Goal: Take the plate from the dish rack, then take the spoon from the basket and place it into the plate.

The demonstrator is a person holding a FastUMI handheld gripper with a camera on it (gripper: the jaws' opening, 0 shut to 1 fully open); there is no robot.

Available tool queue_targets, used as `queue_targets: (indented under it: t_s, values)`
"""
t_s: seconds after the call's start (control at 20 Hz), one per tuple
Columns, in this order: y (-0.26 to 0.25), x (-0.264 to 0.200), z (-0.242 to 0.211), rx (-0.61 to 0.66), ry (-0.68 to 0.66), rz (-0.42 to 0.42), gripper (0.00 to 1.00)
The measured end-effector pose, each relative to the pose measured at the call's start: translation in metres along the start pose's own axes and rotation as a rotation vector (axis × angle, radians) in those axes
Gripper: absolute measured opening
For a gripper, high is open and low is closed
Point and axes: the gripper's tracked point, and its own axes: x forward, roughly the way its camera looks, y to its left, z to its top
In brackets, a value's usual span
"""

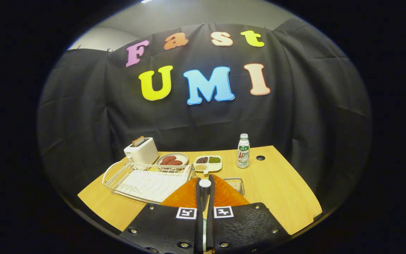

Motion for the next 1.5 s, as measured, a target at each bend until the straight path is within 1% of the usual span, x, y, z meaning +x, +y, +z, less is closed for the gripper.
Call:
queue_targets:
  t_s: [0.1, 0.4, 0.75, 1.0, 1.15, 1.2, 1.3, 1.35, 1.4, 1.5]
  values:
    - [0.006, 0.005, -0.005, -0.009, 0.008, 0.005, 0.04]
    - [0.03, 0.028, -0.042, -0.003, 0.086, 0.049, 0.04]
    - [0.063, 0.048, -0.062, 0.004, 0.121, 0.103, 0.04]
    - [0.078, 0.053, -0.08, 0.033, 0.145, 0.12, 0.04]
    - [0.089, 0.047, -0.087, 0.06, 0.151, 0.151, 0.08]
    - [0.088, 0.047, -0.088, 0.057, 0.148, 0.15, 0.13]
    - [0.077, 0.042, -0.083, 0.051, 0.134, 0.131, 0.18]
    - [0.072, 0.038, -0.081, 0.052, 0.128, 0.121, 0.18]
    - [0.067, 0.037, -0.078, 0.056, 0.124, 0.107, 0.23]
    - [0.055, 0.033, -0.069, 0.06, 0.106, 0.08, 0.23]
